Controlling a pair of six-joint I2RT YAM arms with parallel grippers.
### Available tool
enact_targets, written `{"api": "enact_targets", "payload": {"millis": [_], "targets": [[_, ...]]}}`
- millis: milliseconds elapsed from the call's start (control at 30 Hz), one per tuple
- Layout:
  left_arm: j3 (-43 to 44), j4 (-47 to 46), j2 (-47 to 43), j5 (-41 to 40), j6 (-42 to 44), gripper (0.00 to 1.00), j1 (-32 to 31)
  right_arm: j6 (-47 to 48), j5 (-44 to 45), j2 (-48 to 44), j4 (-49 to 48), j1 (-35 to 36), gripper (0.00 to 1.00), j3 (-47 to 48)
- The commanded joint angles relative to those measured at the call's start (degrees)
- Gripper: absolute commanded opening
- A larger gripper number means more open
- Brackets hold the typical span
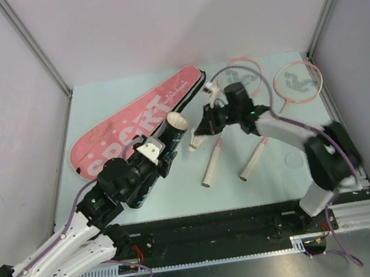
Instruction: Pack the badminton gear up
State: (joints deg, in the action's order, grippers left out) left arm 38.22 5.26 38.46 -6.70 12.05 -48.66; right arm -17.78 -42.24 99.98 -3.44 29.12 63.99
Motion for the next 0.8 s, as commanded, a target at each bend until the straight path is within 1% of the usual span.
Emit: {"api": "enact_targets", "payload": {"millis": [0, 33, 67, 133, 167, 233, 367, 600, 700, 767], "targets": [[1.16, -2.36, 1.53, 3.35, 1.39, 0.18, 0.32, 3.01, 21.47, -23.04, 13.69, -0.03, 0.00, -0.26], [1.25, -2.18, 2.32, 4.49, 1.31, 0.18, 0.32, 3.45, 23.41, -26.39, 14.77, 0.05, 0.00, -0.27], [1.42, -2.18, 2.67, 5.11, 1.48, 0.18, 0.32, 3.98, 25.43, -32.95, 15.22, 0.58, 0.00, -0.27], [1.68, -1.83, 3.55, 6.17, 1.66, 0.18, 0.32, 4.86, 24.14, -37.82, 13.99, 2.07, 0.00, 0.08], [1.77, -1.57, 4.42, 8.52, 1.74, 0.18, 0.32, 4.69, 23.26, -41.24, 13.82, 2.51, 0.00, 0.52], [2.12, -1.30, 5.05, 9.59, 1.83, 0.18, 0.32, 4.34, 22.46, -42.85, 14.60, 3.13, 0.00, 2.79], [2.39, -0.77, 5.75, 11.62, 2.09, 0.17, 0.32, 6.26, 22.54, -42.07, 17.94, 7.25, 0.00, 5.35], [2.39, -0.51, 5.31, 14.34, 2.01, 0.17, 0.32, 5.92, 21.15, -39.25, 19.52, 11.65, 0.00, 5.45], [2.30, -0.42, 5.31, 14.61, 2.18, 0.17, 0.32, 3.38, 17.29, -38.29, 19.26, 11.83, 0.00, 5.36], [2.39, -0.51, 5.31, 14.52, 2.10, 0.17, 0.32, 0.40, 13.08, -37.06, 18.48, 11.83, 0.00, 5.36]]}}
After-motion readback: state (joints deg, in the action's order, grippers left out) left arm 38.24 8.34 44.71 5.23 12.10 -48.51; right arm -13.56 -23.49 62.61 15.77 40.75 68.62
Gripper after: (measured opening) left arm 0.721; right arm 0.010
